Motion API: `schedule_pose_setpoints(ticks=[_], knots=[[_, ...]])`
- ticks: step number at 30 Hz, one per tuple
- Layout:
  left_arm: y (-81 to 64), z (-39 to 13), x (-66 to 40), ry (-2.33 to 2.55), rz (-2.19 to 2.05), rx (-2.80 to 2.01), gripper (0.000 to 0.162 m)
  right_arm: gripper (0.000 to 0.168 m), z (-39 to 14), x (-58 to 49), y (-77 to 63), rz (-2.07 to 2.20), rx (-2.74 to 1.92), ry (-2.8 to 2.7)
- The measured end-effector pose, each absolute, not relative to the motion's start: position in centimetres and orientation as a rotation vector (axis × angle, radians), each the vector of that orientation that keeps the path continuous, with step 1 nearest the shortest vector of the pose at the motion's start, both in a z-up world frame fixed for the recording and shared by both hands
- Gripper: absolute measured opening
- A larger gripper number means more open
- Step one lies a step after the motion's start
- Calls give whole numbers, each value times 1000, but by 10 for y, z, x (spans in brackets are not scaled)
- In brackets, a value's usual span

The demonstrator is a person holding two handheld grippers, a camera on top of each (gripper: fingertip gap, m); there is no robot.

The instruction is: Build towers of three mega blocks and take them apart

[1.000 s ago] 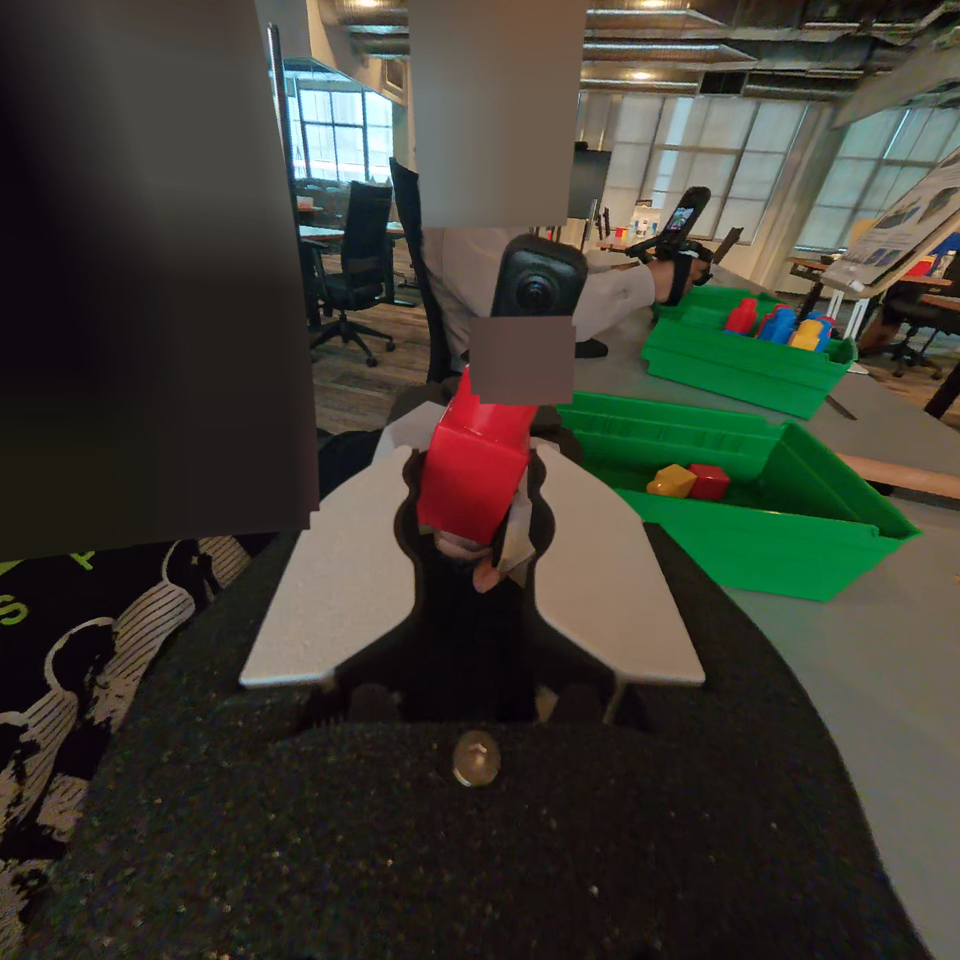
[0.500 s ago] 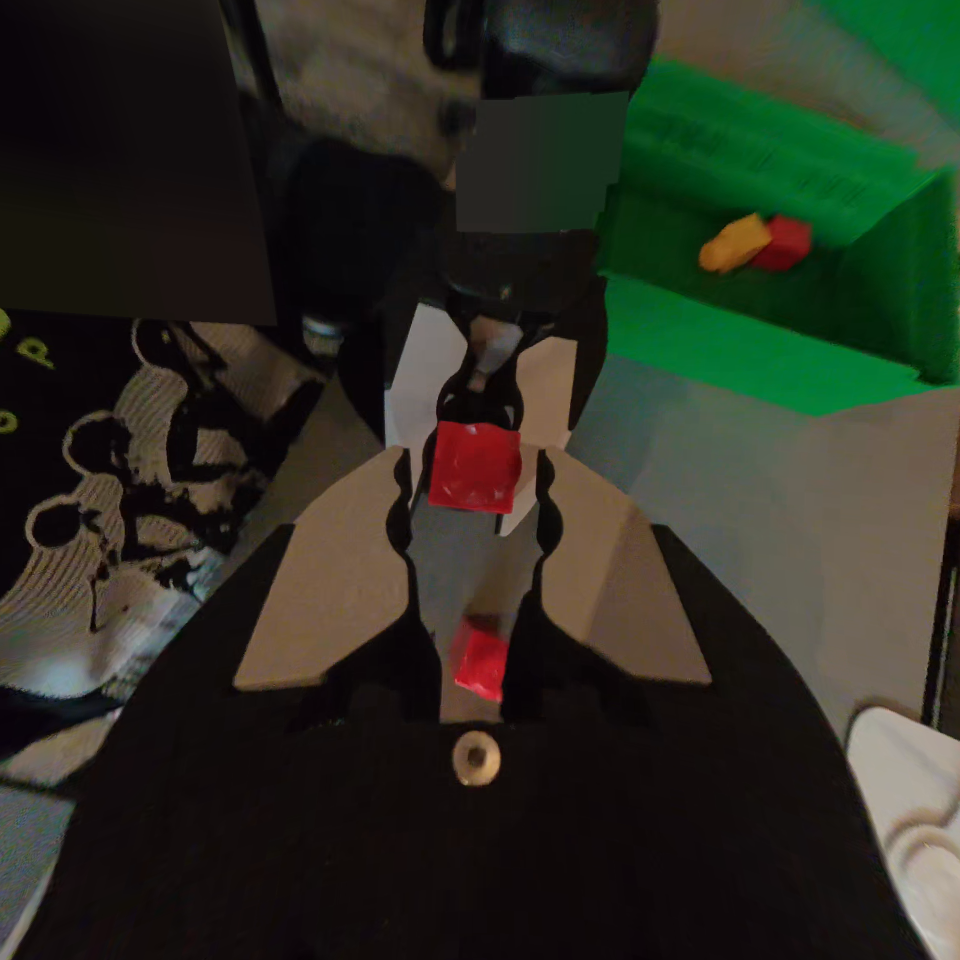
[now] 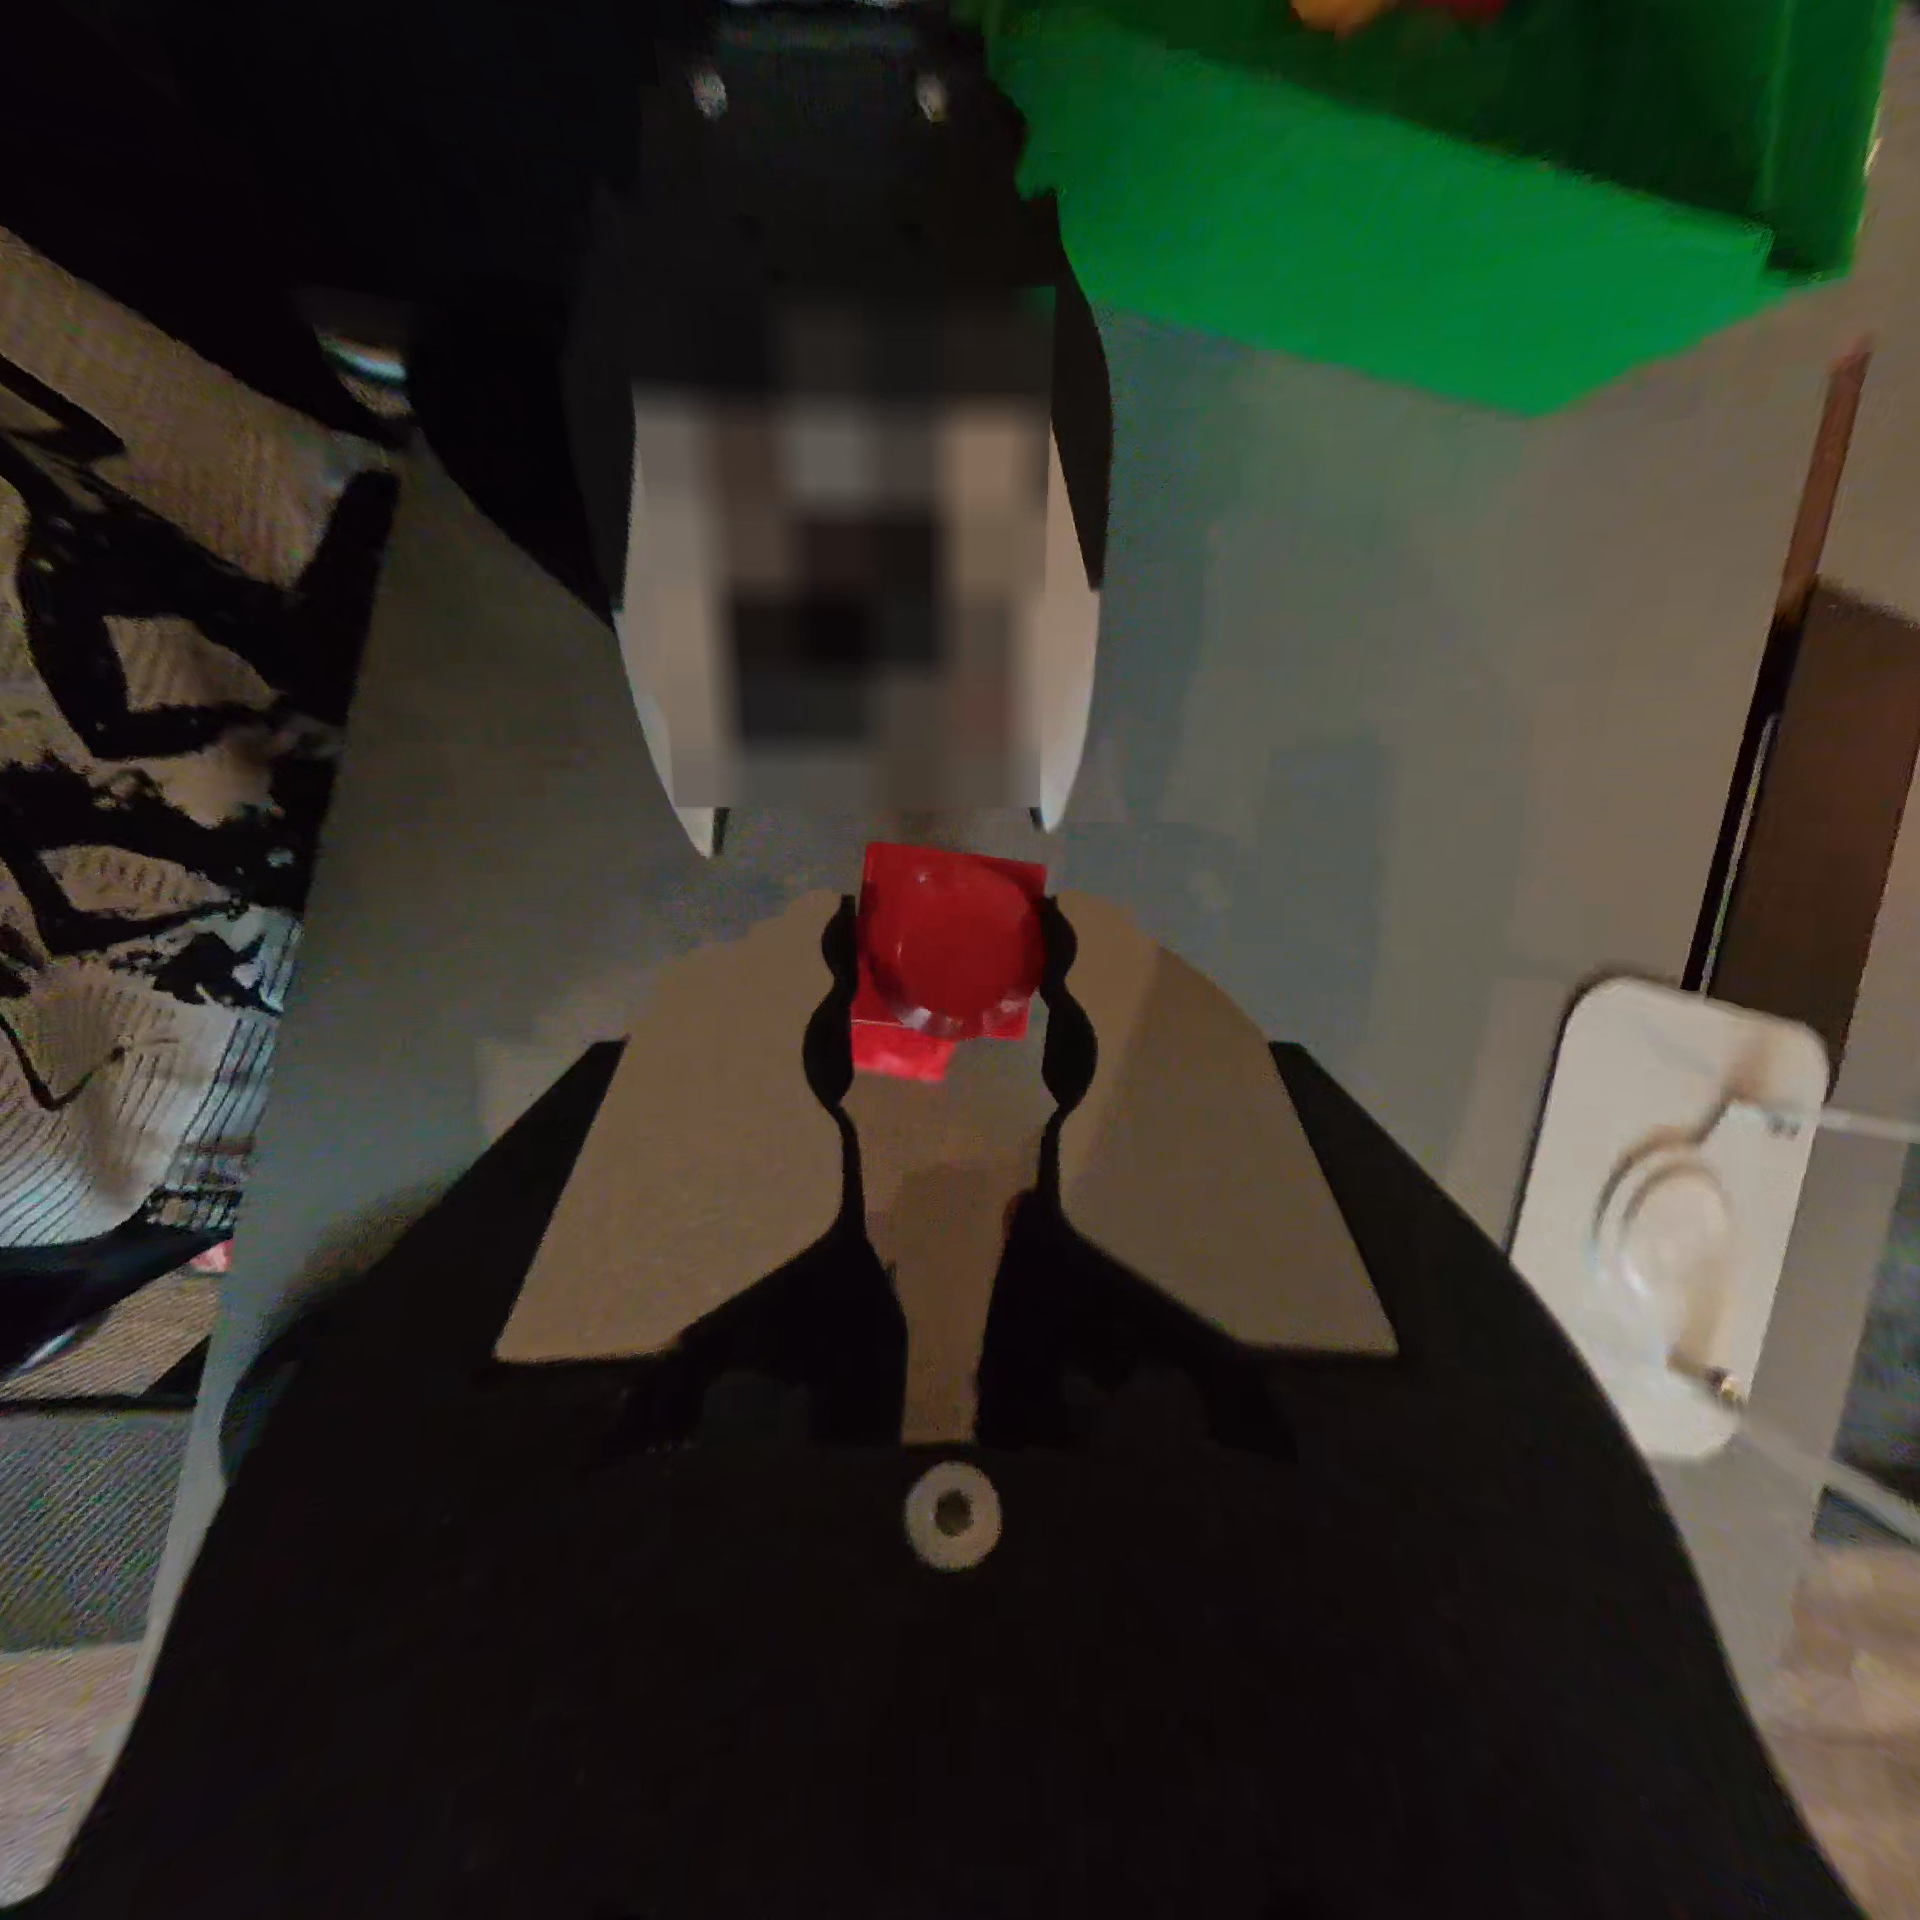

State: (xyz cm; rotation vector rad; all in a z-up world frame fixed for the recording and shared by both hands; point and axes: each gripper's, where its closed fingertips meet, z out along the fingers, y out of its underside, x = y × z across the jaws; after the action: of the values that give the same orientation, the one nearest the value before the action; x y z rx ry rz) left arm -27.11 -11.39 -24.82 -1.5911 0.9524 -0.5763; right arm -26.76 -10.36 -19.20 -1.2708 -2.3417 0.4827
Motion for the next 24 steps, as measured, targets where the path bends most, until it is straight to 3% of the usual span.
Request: schedule_pose_setpoints(ticks=[7,24], knots=[[-114,-266,-264,952,-681,-1576,79,33,-225,-247,-88,399,-1371,-2376],[-112,-270,-266,926,-722,-1596,76,33,-248,-247,-86,462,-1469,-2317]])
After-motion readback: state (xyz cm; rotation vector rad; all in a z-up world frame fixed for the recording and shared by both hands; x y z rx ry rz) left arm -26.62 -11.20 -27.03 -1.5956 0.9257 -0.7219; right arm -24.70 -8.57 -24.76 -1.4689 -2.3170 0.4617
